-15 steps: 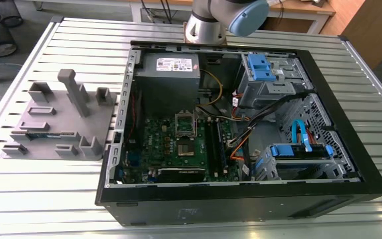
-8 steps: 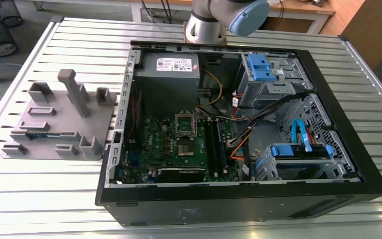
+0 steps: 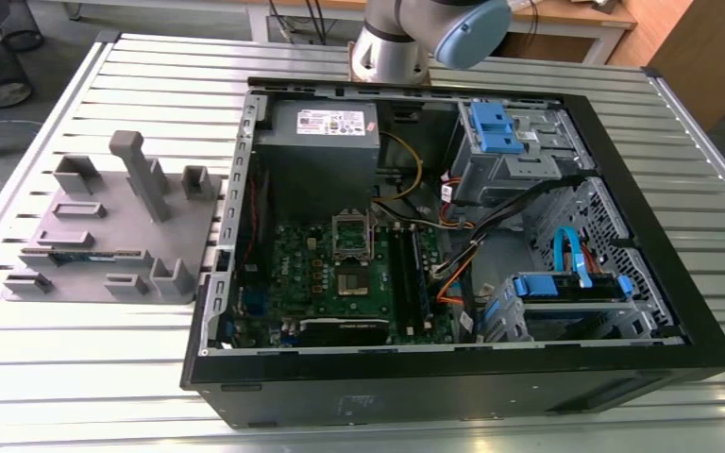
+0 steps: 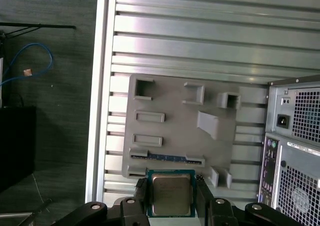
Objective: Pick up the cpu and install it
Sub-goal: 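Pick up the cpu and move it towards the insertion slot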
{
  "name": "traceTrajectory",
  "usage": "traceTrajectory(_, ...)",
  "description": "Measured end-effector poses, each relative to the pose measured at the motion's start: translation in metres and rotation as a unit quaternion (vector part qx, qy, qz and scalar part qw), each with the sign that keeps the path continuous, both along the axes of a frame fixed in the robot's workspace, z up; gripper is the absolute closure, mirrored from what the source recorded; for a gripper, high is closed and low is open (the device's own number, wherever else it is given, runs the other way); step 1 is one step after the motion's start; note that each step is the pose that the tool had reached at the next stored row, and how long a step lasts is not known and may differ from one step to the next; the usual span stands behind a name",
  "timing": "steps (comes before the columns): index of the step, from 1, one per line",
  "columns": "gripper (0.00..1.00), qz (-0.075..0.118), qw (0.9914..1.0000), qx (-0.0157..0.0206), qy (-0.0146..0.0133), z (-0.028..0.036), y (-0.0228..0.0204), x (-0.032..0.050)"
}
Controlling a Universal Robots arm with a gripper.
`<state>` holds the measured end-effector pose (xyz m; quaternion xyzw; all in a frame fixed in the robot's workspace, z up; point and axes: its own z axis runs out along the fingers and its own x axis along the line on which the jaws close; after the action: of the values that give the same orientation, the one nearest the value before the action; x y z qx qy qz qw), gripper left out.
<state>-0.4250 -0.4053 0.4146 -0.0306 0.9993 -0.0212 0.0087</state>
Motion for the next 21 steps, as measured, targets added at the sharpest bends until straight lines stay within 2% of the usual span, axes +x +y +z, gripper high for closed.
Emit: traceTrajectory(21, 0.53, 0.0, 1.0, 0.0, -0.0001, 0.0, 0.0, 0.0137)
